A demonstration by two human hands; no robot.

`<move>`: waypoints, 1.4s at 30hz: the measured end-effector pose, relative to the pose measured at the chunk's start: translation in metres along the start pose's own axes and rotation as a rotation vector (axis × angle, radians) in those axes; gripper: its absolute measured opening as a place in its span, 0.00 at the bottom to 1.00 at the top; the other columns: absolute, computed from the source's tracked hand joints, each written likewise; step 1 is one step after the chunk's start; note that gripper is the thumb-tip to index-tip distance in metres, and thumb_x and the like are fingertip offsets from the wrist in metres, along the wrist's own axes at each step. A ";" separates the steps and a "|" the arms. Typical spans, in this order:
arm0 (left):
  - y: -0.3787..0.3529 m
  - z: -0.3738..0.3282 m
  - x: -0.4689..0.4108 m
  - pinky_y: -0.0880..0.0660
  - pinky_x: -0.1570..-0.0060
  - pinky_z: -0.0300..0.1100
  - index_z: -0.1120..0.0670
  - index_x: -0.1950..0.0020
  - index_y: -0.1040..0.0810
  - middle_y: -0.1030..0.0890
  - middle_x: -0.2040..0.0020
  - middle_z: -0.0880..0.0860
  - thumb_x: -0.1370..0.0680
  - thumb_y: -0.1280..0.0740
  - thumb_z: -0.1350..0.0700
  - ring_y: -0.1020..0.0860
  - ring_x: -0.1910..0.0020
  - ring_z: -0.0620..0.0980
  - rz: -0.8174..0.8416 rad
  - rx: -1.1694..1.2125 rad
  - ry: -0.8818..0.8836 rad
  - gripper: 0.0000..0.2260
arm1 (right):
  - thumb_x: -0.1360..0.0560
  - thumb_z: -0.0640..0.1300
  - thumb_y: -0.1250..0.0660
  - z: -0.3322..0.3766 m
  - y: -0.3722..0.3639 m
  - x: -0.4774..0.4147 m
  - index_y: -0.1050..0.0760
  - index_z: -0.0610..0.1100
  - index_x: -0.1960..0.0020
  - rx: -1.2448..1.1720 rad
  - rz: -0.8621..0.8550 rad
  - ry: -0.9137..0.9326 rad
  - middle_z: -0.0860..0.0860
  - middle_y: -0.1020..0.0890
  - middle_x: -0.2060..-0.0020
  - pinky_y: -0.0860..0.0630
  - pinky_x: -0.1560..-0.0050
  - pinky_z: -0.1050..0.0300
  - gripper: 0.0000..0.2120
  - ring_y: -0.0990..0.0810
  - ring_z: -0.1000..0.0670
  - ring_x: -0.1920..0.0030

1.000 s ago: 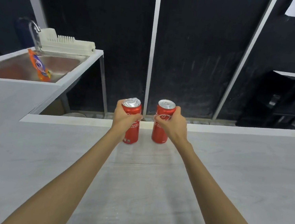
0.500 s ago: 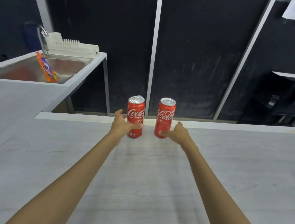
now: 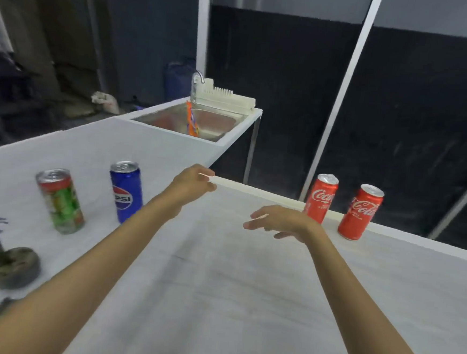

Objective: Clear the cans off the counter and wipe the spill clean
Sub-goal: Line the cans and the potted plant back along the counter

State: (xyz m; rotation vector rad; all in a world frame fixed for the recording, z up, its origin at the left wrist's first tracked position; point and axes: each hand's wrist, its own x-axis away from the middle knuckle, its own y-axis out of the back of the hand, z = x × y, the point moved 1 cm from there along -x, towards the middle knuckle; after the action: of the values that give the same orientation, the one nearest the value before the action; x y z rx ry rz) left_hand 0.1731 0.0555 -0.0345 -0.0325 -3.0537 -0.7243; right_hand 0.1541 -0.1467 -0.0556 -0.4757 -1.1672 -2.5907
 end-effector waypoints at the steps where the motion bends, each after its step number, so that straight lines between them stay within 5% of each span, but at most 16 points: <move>1: 0.024 0.004 0.002 0.32 0.45 0.42 0.54 0.38 0.28 0.26 0.36 0.56 0.24 0.34 0.59 0.27 0.42 0.52 -0.023 -0.027 -0.005 0.14 | 0.27 0.54 0.32 0.018 -0.014 -0.005 0.33 0.46 0.32 -0.018 0.013 0.031 0.48 0.32 0.31 0.31 0.33 0.51 0.27 0.32 0.46 0.32; 9: 0.197 0.038 0.022 0.33 0.44 0.44 0.51 0.38 0.28 0.28 0.35 0.54 0.29 0.28 0.53 0.30 0.37 0.52 -0.054 -0.349 -0.010 0.20 | 0.31 0.55 0.28 0.155 -0.118 -0.041 0.44 0.49 0.27 -0.185 -0.036 0.186 0.45 0.37 0.27 0.34 0.33 0.48 0.39 0.34 0.43 0.30; 17: 0.277 0.105 0.002 0.39 0.33 0.49 0.44 0.33 0.32 0.38 0.27 0.51 0.31 0.27 0.52 0.39 0.29 0.53 0.165 -0.290 0.054 0.28 | 0.34 0.44 0.24 0.208 -0.184 -0.076 0.46 0.45 0.28 -0.489 -0.240 0.282 0.45 0.34 0.30 0.28 0.42 0.52 0.43 0.32 0.43 0.32; 22: 0.274 0.143 -0.013 0.29 0.44 0.42 0.44 0.37 0.30 0.31 0.34 0.48 0.36 0.23 0.55 0.29 0.40 0.49 0.330 -0.162 0.057 0.30 | 0.34 0.39 0.25 0.211 -0.212 -0.091 0.44 0.45 0.30 -0.604 -0.390 0.261 0.46 0.30 0.33 0.27 0.43 0.52 0.40 0.29 0.44 0.35; 29: 0.260 0.170 -0.029 0.23 0.58 0.46 0.49 0.51 0.27 0.22 0.52 0.51 0.39 0.22 0.61 0.23 0.52 0.50 0.255 -0.094 0.009 0.22 | 0.32 0.39 0.27 0.202 -0.223 -0.099 0.37 0.42 0.33 -0.586 -0.427 0.227 0.45 0.27 0.35 0.28 0.41 0.52 0.31 0.27 0.44 0.36; 35: 0.256 0.153 -0.042 0.23 0.50 0.56 0.52 0.54 0.26 0.21 0.51 0.57 0.42 0.23 0.65 0.22 0.49 0.57 0.215 -0.021 0.015 0.22 | 0.32 0.40 0.26 0.188 -0.213 -0.096 0.36 0.42 0.34 -0.550 -0.501 0.200 0.45 0.26 0.36 0.27 0.43 0.53 0.31 0.27 0.44 0.37; 42: 0.210 0.076 -0.055 0.23 0.51 0.49 0.52 0.45 0.28 0.23 0.45 0.55 0.35 0.26 0.66 0.25 0.45 0.55 0.290 -0.134 -0.099 0.22 | 0.33 0.42 0.26 0.159 -0.159 -0.079 0.35 0.43 0.36 -0.563 -0.612 0.192 0.45 0.24 0.39 0.23 0.42 0.45 0.29 0.24 0.45 0.41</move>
State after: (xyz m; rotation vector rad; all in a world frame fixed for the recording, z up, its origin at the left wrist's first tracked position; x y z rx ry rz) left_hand 0.2331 0.2763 -0.0084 -0.5141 -2.9880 -0.9240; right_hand 0.1981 0.0844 -0.0948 0.0618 -0.5541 -3.4050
